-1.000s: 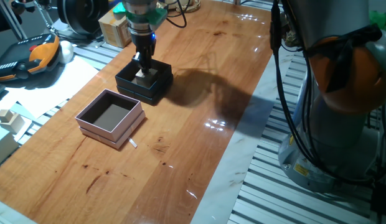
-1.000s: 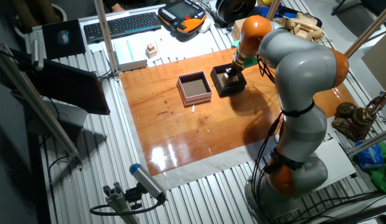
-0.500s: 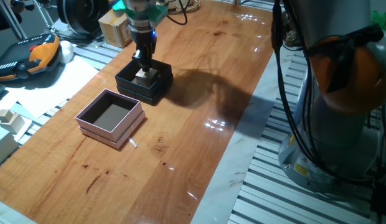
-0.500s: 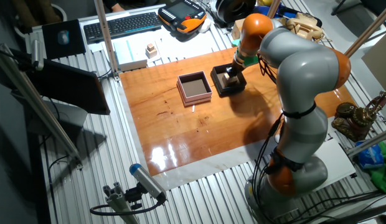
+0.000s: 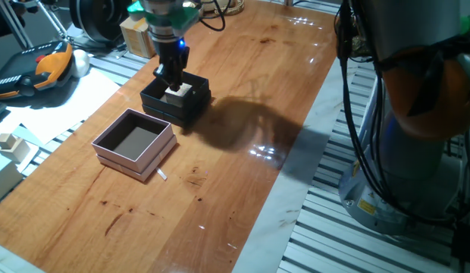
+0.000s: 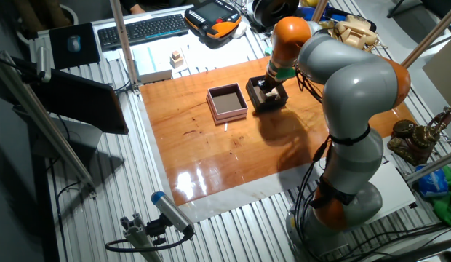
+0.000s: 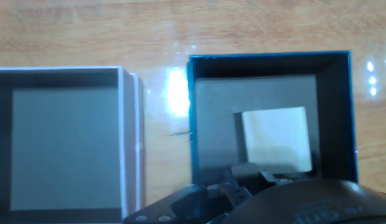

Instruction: Move an object from one box to another

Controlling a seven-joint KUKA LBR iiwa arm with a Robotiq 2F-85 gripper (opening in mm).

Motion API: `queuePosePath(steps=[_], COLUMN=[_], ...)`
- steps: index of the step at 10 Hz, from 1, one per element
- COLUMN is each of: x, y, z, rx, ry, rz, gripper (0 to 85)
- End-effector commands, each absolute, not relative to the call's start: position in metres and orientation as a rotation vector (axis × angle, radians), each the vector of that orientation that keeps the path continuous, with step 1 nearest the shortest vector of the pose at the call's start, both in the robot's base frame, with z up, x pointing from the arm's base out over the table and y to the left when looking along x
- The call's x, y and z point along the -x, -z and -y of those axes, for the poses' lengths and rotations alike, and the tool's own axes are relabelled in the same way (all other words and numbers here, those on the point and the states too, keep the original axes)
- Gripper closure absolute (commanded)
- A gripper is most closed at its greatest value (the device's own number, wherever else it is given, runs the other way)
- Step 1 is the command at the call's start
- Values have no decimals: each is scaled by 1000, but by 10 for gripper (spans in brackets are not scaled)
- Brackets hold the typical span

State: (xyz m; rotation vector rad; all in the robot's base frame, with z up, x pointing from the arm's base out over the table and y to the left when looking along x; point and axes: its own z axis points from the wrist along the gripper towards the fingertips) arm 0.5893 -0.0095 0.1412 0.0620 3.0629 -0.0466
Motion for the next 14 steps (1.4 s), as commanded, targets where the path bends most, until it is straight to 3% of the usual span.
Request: queuePosePath(steps=[1, 10, 12, 14], x=[-589, -577, -577, -577], y=[-144, -160, -160, -160], z=[4, -43, -43, -43], rx=[-77, -119, -46, 7], ry=[56, 27, 85, -50], rz=[-3067, -3081, -3074, -3081], gripper=[850, 850, 850, 850])
